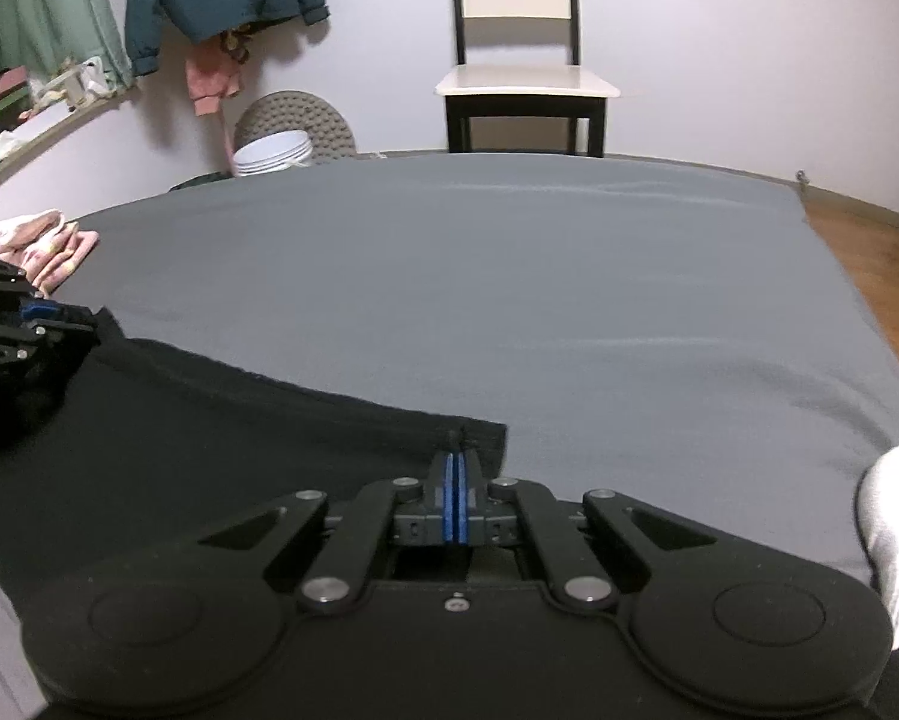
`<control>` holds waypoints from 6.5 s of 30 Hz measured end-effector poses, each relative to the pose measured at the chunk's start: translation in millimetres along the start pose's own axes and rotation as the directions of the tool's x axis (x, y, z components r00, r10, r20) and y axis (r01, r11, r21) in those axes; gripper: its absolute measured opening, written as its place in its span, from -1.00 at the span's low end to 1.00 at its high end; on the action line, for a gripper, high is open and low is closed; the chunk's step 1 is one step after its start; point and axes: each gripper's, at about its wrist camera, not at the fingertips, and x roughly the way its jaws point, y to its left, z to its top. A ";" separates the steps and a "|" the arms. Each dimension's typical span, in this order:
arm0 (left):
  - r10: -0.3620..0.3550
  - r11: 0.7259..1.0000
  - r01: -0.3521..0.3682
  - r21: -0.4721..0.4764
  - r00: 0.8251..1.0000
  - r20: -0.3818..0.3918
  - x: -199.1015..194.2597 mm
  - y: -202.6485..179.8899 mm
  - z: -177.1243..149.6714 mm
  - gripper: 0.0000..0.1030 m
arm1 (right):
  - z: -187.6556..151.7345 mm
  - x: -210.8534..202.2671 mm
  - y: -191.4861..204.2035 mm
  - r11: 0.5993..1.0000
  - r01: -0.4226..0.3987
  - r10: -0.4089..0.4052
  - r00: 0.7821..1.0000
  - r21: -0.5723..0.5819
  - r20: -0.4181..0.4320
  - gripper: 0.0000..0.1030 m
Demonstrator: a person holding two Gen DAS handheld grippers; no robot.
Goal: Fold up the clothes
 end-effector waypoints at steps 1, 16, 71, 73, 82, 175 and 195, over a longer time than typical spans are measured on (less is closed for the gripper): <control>0.002 1.000 -0.002 0.002 1.000 -0.002 1.6 0.4 1.7 -0.79 | 0.3 -0.1 -2.3 1.000 0.014 -0.014 1.000 0.008 0.003 -0.99; -0.006 1.000 0.006 -0.021 1.000 -0.013 6.2 0.2 -6.2 -0.79 | 1.2 11.2 -6.5 0.996 -0.075 0.075 0.997 0.040 0.018 -0.59; 0.128 0.992 -0.128 -0.013 0.974 0.187 -66.4 -5.8 -1.5 0.37 | -27.2 -51.8 -17.6 0.936 0.031 -0.062 0.995 0.351 0.077 -0.29; 0.067 0.995 -0.083 0.058 0.969 0.240 -91.4 -30.4 -14.1 0.53 | -47.6 -65.4 -2.4 0.935 0.025 -0.050 0.997 0.353 0.062 -0.28; -0.034 0.882 -0.029 0.470 0.992 0.125 -124.7 -117.1 -85.6 0.58 | -102.4 -93.0 49.1 0.934 0.061 -0.062 0.998 0.352 -0.007 -0.31; 0.312 0.897 -0.290 -0.334 0.950 0.015 -87.6 92.1 -133.2 -0.92 | -83.1 -59.6 147.9 0.943 -0.290 0.256 0.945 0.164 0.203 0.60; 0.219 0.911 -0.190 -0.367 0.975 0.039 -84.4 97.9 -166.0 -0.76 | -86.2 -53.3 146.5 0.939 -0.294 0.270 0.951 0.175 0.152 0.61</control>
